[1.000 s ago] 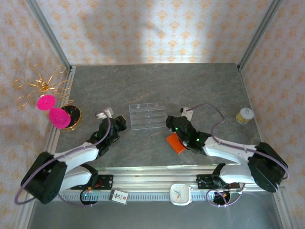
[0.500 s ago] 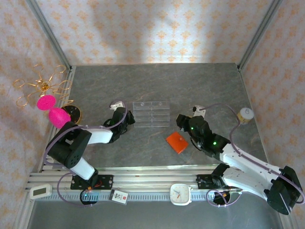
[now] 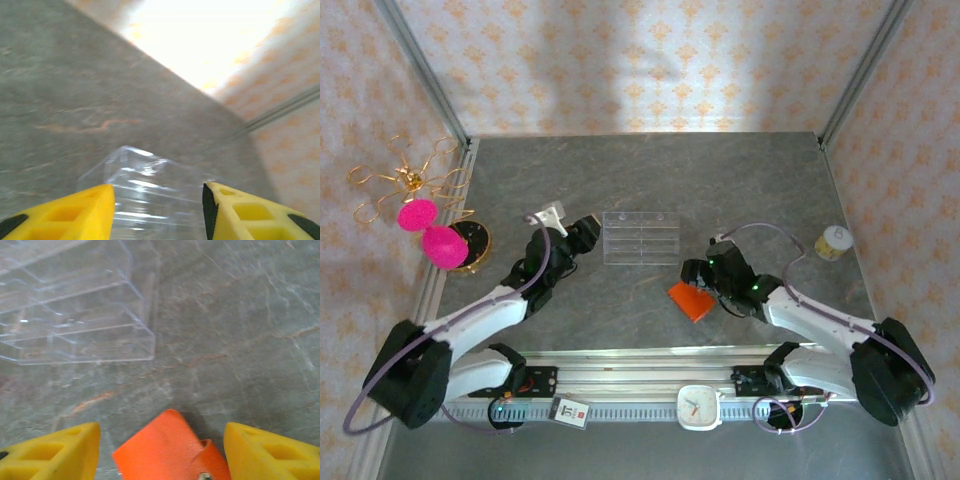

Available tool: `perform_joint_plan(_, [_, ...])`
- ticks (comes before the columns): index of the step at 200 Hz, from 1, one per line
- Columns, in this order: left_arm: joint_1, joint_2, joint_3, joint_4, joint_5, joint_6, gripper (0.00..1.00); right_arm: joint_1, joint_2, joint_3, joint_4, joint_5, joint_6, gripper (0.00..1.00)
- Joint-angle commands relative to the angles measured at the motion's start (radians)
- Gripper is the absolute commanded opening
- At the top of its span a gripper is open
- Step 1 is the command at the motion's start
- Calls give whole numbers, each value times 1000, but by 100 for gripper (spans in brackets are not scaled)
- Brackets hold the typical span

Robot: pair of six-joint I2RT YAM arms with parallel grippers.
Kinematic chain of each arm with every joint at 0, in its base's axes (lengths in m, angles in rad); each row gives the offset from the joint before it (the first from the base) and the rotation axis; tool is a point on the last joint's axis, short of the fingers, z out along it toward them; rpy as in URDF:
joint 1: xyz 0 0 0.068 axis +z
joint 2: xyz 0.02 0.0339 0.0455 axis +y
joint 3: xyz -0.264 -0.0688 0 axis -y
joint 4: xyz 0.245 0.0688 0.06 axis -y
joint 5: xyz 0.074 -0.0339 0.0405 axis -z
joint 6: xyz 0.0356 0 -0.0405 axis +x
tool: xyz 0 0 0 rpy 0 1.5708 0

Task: Take the credit cards out of the card holder

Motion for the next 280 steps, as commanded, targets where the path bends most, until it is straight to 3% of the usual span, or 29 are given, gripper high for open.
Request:
perform_joint_plan(1, [-17,-56,-34,-39,103,-18,50,-52,49,-10,-29,-94,-38,65])
perform_joint_plan(52, [-20,-123,-88,-13,281,-51,52,-71,135,-25,-82,-170,-44,64])
perform_joint_plan(105, [-20,-139,-132,59,357,-86,53,-14,110,-90,-82,-238,4,42])
perform_joint_plan(129, [-25,-116,-130,68,386,-89,53,54,133,-88,-78,-212,35,40])
perform_joint_plan(167, [-41,-90,-135,74,422,-94,53,96,165,-95,-81,-179,36,15])
perform_joint_plan(182, [-49,-89,-138,71,428,-88,53,101,158,-93,-83,-172,28,0])
perform_joint_plan(216, [-67,-93,-162,132,459,-95,54,105,62,-70,-50,-215,-9,0])
perform_joint_plan(236, [-83,-99,-183,188,469,-104,55,105,-73,-59,9,-265,-6,0])
perform_joint_plan(280, [-97,-92,-238,413,534,-158,62,106,-212,-24,156,-305,32,0])
